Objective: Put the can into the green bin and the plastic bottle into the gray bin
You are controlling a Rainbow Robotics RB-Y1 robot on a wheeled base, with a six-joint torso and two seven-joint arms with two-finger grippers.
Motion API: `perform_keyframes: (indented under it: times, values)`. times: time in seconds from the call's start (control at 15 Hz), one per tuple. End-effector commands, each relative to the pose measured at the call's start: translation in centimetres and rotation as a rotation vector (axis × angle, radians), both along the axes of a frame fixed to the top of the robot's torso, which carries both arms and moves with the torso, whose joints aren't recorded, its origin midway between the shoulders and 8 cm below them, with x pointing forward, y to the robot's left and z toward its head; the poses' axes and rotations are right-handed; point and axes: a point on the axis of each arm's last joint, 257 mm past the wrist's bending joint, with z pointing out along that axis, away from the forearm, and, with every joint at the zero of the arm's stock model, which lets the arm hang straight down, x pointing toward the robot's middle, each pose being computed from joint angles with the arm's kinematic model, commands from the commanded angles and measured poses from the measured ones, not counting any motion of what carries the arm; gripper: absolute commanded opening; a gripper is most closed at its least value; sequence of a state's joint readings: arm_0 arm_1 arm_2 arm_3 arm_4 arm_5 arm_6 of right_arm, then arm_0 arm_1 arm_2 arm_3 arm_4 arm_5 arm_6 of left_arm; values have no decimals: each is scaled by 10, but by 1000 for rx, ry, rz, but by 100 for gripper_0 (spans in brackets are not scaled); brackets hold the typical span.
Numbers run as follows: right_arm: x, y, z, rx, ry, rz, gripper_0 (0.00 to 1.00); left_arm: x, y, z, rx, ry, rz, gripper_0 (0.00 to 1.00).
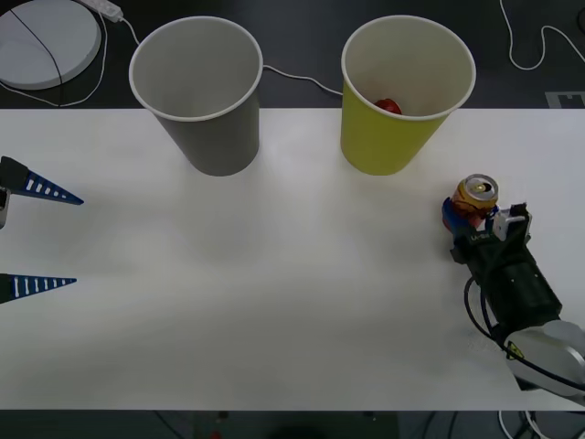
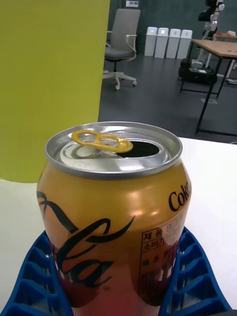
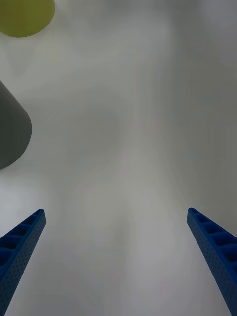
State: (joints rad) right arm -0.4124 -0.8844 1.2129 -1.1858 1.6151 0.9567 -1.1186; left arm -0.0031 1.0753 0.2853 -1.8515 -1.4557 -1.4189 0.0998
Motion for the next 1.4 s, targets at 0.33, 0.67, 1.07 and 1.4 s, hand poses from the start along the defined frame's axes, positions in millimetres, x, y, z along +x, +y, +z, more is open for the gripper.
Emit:
perform_keyframes:
  times: [0.33,0.67,1.07,1.4]
  values:
    - [-21,-2,18,-39,114,96,0,0,0,0,0,0,0,100]
    - [-45,6,39,-97,218,183,0,0,0,0,0,0,0,100]
    - [-78,5,61,-172,391,259,0,0,0,0,0,0,0,100]
    - [-109,7,79,-229,577,335,0,0,0,0,0,0,0,100]
